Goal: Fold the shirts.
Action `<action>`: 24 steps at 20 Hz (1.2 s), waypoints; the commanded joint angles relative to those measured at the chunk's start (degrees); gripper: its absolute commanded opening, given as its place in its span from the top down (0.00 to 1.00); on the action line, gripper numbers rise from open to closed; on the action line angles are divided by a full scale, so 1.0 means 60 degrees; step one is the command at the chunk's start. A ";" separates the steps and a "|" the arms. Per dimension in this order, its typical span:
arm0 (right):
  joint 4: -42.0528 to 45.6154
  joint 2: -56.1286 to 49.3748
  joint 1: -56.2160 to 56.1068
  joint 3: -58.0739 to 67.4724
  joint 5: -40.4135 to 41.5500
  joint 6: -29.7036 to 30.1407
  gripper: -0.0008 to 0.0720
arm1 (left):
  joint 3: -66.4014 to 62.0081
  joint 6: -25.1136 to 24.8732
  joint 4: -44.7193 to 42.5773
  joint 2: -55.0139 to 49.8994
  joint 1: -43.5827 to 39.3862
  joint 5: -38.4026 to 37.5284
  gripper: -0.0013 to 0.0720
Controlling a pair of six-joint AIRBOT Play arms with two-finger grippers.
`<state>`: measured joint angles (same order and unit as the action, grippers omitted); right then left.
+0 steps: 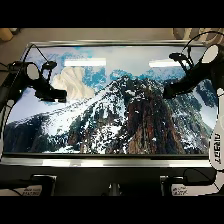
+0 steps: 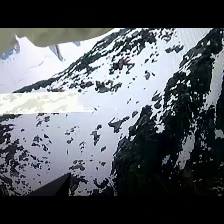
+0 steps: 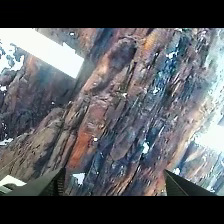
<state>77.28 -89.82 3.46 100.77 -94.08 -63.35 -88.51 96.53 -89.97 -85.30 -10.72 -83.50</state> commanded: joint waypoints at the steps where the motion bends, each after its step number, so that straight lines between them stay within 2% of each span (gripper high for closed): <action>1: 0.0000 0.0000 -0.0007 -0.0004 -0.0004 -0.0004 0.07 | 0.0004 0.0000 -0.0004 -0.0004 0.0007 0.0004 0.16; 13: 0.0000 0.0000 -0.0007 -0.0004 -0.0004 -0.0004 0.07 | 0.0004 0.0007 0.0000 -0.0004 0.0007 0.0007 0.16; 18: -0.0015 0.0000 -0.0007 -0.0004 0.0372 -0.0007 0.07 | 0.0015 0.0175 0.0007 -0.0040 -0.0011 0.2353 0.16; 19: -0.0015 0.0000 -0.0007 -0.0004 0.0827 -0.0007 0.07 | 0.0015 0.0441 0.0011 -0.0084 -0.0018 0.3031 0.16; 22: 0.0007 0.0000 -0.0007 -0.0004 0.2204 0.0004 0.07 | -0.0178 0.0415 -0.0164 -0.0579 0.0113 0.4739 0.16; 24: 0.0011 0.0000 -0.0007 -0.0004 0.2878 0.0004 0.07 | -0.1169 0.0426 -0.0175 -0.1585 0.0474 0.4284 0.17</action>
<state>77.28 -89.82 3.46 100.77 -83.94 -63.35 -91.07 98.63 -90.26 -89.67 -9.69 -61.84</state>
